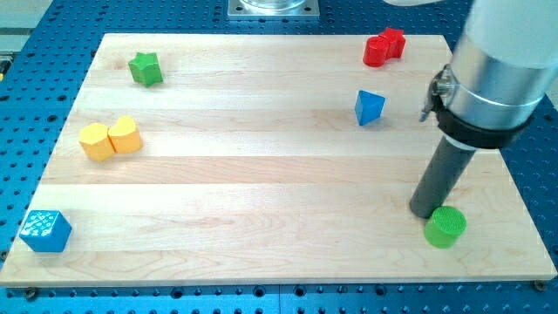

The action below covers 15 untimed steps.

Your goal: Push the green blocks to the bottom right of the board

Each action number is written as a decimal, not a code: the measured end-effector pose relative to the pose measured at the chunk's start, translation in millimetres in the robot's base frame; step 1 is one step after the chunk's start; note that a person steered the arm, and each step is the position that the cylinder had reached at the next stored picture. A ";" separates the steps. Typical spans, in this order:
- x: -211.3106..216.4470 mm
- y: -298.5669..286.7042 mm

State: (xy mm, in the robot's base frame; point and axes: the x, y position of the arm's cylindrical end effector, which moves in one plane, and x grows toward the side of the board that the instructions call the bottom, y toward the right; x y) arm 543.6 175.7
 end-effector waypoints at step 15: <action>-250.0 -398.5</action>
State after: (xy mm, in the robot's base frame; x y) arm 293.5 -222.8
